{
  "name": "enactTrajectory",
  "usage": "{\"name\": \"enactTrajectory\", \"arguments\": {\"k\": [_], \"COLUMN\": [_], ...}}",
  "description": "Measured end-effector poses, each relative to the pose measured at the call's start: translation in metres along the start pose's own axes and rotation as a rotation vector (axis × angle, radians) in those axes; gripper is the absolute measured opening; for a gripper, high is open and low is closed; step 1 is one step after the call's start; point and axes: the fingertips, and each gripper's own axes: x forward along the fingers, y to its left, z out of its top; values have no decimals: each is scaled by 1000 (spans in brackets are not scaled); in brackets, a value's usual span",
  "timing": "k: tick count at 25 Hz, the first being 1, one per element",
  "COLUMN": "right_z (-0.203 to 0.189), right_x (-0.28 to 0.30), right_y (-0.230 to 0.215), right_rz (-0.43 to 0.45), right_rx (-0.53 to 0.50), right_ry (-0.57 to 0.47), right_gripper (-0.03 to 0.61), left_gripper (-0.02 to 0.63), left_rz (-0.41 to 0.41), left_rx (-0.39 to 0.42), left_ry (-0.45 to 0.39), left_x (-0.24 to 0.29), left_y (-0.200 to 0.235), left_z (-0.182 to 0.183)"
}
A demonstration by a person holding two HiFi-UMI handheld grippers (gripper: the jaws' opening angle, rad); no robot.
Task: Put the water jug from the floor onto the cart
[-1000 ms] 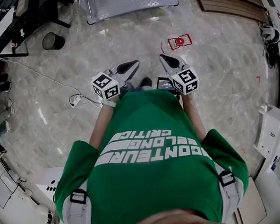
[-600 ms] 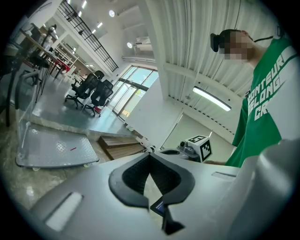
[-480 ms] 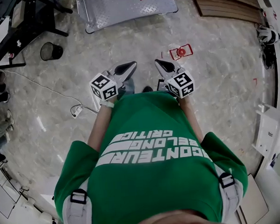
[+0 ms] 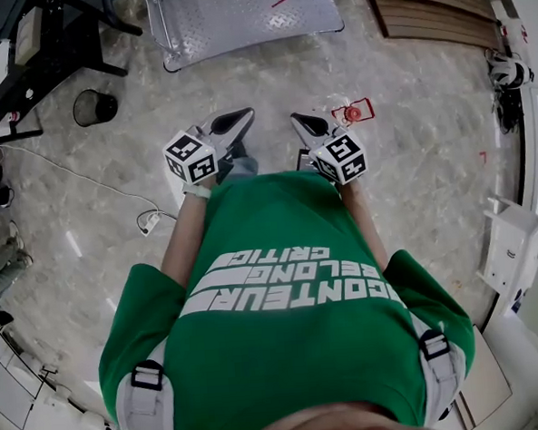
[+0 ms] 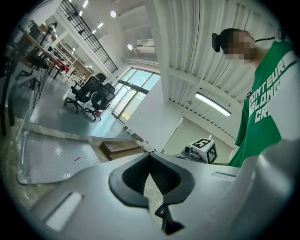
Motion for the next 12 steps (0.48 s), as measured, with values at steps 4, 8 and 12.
{"name": "enactTrajectory", "arguments": {"k": [4, 8, 12], "right_z": [14, 23, 28], "right_x": [19, 27, 12], "right_y": [-8, -21, -46], "right_rz": [-16, -54, -152], "right_rx": [7, 25, 54], "right_ry": [6, 9, -4], "right_gripper": [-8, -8, -8], "left_gripper": [9, 9, 9], "left_rz": [-16, -43, -75], "left_rx": [0, -1, 2], "left_ry": [16, 39, 86], "left_x": [0, 0, 5], "left_y": [20, 36, 49], "left_z": [11, 21, 25]}}
